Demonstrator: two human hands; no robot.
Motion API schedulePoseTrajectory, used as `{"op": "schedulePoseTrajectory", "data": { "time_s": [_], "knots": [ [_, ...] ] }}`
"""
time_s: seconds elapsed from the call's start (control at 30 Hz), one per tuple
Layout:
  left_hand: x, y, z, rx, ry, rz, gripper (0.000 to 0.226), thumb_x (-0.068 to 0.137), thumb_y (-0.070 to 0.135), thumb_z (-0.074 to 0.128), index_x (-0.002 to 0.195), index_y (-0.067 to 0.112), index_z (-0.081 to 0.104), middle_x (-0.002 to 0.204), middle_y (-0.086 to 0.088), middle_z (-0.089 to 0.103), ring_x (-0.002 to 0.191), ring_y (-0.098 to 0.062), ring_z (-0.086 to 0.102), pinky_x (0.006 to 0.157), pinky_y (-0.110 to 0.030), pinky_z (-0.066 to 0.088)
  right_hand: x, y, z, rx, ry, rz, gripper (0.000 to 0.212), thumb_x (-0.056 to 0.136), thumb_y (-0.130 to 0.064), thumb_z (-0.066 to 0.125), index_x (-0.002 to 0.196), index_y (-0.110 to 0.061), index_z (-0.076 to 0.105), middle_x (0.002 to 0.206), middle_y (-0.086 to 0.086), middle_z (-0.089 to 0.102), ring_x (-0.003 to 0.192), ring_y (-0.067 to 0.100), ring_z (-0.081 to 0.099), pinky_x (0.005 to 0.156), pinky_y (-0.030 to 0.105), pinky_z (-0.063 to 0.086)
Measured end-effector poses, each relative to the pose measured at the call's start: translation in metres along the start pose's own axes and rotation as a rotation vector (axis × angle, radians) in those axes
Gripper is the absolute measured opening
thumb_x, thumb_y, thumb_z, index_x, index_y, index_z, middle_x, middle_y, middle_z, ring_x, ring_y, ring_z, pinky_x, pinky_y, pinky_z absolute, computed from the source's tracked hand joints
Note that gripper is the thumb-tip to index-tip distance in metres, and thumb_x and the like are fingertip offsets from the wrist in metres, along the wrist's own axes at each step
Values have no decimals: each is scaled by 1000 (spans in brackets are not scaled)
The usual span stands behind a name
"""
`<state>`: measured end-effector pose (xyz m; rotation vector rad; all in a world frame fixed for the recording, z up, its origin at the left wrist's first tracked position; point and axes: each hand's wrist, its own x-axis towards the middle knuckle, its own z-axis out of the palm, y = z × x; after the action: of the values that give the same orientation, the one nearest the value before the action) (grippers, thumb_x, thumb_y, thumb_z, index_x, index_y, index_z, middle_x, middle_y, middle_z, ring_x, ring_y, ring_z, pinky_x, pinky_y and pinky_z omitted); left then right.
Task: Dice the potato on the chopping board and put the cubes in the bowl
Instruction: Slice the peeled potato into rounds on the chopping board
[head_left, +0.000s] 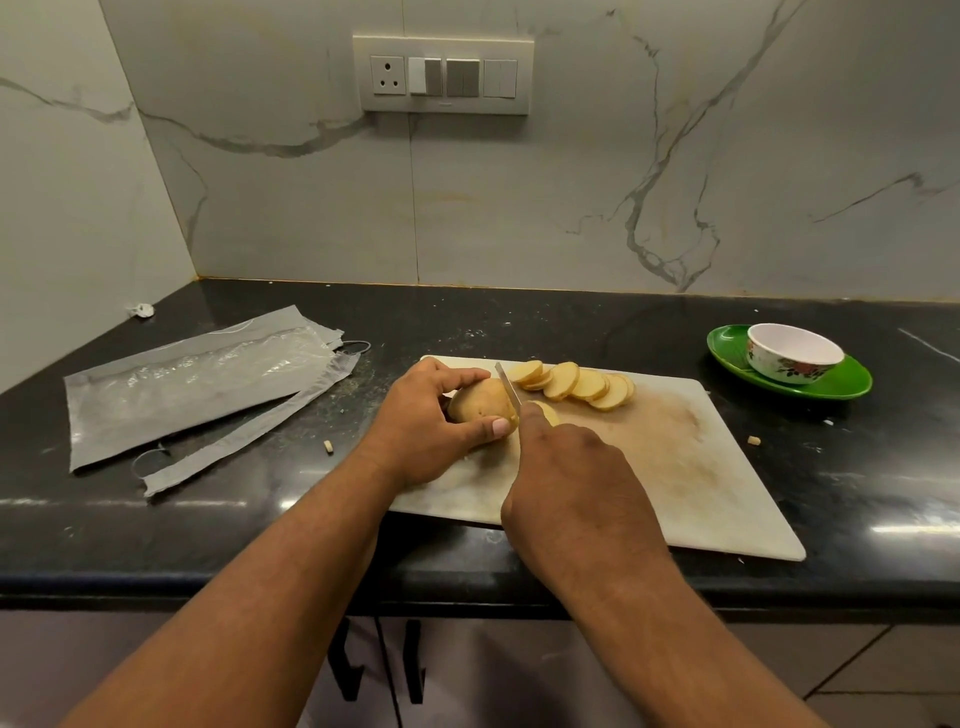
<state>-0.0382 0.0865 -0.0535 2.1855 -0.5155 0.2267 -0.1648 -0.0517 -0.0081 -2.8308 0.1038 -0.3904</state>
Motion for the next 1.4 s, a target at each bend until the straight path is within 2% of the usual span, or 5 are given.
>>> {"op": "schedulePoseTrajectory", "data": {
  "time_s": [0.37,0.67,0.9,1.07,1.4],
  "knots": [
    [0,2,1,-15,24,2,66,77,47,87,137,31,66,102,18,50,89,-2,51,67,-9,36,-19,4,12,-49,16,-32,65,103,-23,44,158,-21,10,127,4,55,90,14,53,72,25,44],
    [-4,4,-1,-37,42,33,59,79,43,86,134,32,69,108,14,56,92,-1,56,70,-6,42,12,-5,23,-56,87,-30,45,107,-22,27,151,-15,31,115,7,63,96,23,65,64,28,39],
    [-3,3,1,-56,40,4,60,80,40,87,136,32,67,112,12,58,92,-1,56,67,-6,42,-10,5,24,-71,-16,-34,60,102,-20,44,156,-19,18,120,7,59,101,22,61,71,29,42],
    [-3,2,1,-54,56,-12,59,80,41,87,135,32,68,113,12,59,93,-1,57,71,-9,40,-15,10,17,-70,-68,-31,46,100,-20,47,144,-21,36,117,6,60,101,22,59,73,30,43],
    [-3,-4,1,-98,64,-16,63,69,39,95,128,33,72,112,10,61,90,-6,62,69,-9,48,-29,33,0,-19,-89,39,69,97,-23,45,157,-30,12,119,-2,56,98,16,54,82,29,48]
  ]
}}
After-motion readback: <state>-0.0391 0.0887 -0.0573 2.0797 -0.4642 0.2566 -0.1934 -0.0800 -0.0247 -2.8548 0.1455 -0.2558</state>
